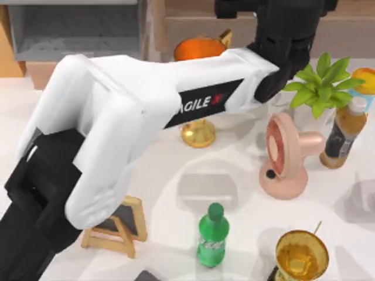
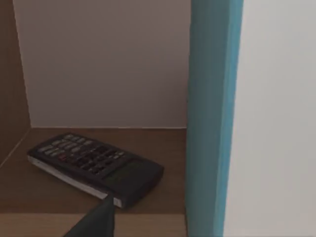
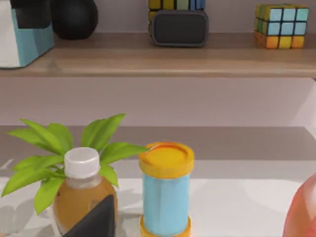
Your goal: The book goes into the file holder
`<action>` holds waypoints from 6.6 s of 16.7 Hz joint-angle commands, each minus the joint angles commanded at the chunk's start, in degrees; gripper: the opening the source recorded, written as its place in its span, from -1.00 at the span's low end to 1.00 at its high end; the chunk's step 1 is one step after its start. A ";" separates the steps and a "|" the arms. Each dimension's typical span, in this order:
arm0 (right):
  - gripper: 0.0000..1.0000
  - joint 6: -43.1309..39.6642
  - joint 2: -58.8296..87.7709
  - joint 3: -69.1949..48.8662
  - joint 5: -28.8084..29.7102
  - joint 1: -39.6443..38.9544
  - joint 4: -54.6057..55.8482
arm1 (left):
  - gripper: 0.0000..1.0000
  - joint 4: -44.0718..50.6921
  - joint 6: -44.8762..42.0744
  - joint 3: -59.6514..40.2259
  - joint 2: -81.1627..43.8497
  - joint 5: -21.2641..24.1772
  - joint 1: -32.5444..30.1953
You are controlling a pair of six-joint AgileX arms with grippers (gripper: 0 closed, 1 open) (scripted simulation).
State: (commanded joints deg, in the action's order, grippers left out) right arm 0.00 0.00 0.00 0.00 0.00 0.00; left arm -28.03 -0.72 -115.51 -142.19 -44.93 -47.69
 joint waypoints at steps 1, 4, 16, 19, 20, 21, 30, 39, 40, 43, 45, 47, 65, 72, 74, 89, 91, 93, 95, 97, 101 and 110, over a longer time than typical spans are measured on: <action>1.00 0.00 0.00 0.00 0.00 0.00 0.00 | 1.00 -0.19 0.01 -0.61 -0.68 -0.22 -0.13; 1.00 0.00 0.00 0.00 0.00 0.00 0.00 | 1.00 -0.22 0.01 -0.72 -0.80 -0.26 -0.15; 1.00 0.00 0.00 0.00 0.00 0.00 0.00 | 1.00 3.56 0.14 -8.52 -4.93 1.21 1.29; 1.00 0.00 0.00 0.00 0.00 0.00 0.00 | 0.85 3.56 0.14 -8.52 -4.93 1.21 1.29; 1.00 0.00 0.00 0.00 0.00 0.00 0.00 | 0.70 3.56 0.14 -8.52 -4.93 1.21 1.29; 1.00 0.00 0.00 0.00 0.00 0.00 0.00 | 0.55 3.56 0.14 -8.52 -4.93 1.21 1.29; 1.00 0.00 0.00 0.00 0.00 0.00 0.00 | -0.81 3.56 0.14 -8.52 -4.93 1.21 1.29; 1.00 0.00 0.00 0.00 0.00 0.00 0.00 | -1.00 3.56 0.14 -8.52 -4.93 1.21 1.29; 1.00 0.00 0.00 0.00 0.00 0.00 0.00 | -1.00 3.56 0.06 -8.54 -4.85 1.19 1.04; 1.00 0.00 0.00 0.00 0.00 0.00 0.00 | -1.00 4.92 0.05 -9.58 -4.53 1.19 1.03; 1.00 0.00 0.00 0.00 0.00 0.00 0.00 | -1.00 6.20 0.05 -10.55 -4.22 1.18 1.03; 1.00 0.00 0.00 0.00 0.00 0.00 0.00 | -1.00 6.38 0.05 -10.70 -4.17 1.18 1.03; 1.00 0.00 0.00 0.00 0.00 0.00 0.00 | -1.00 5.19 -26.05 37.52 34.66 20.26 -1.10; 1.00 0.00 0.00 0.00 0.00 0.00 0.00 | -1.00 0.14 -49.36 64.59 57.63 26.80 7.60; 1.00 0.00 0.00 0.00 0.00 0.00 0.00 | -1.00 -1.63 -55.99 70.60 60.70 27.79 11.66; 1.00 0.00 0.00 0.00 0.00 0.00 0.00 | -1.00 -16.00 -86.78 73.81 41.46 34.65 34.02; 1.00 0.00 0.00 0.00 0.00 0.00 0.00 | -1.00 -16.26 -87.09 73.40 40.64 34.76 34.33; 1.00 0.00 0.00 0.00 0.00 0.00 0.00 | -1.00 -16.26 -87.09 73.40 40.64 34.76 34.33; 1.00 0.00 0.00 0.00 0.00 0.00 0.00 | -1.00 -16.19 -87.11 73.65 40.77 34.69 34.09; 1.00 0.00 0.00 0.00 0.00 0.00 0.00 | -1.00 -16.24 -87.11 72.80 40.41 34.79 34.19; 1.00 0.00 0.00 0.00 0.00 0.00 0.00 | -1.00 -15.89 -87.24 68.40 36.65 35.42 34.99; 1.00 0.00 0.00 0.00 0.00 0.00 0.00 | -0.55 -15.55 -87.34 66.67 34.64 35.76 35.27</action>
State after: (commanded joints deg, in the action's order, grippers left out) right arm 0.00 0.00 0.00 0.00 0.00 0.00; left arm -43.58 -88.06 -48.84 -107.55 -9.17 -12.42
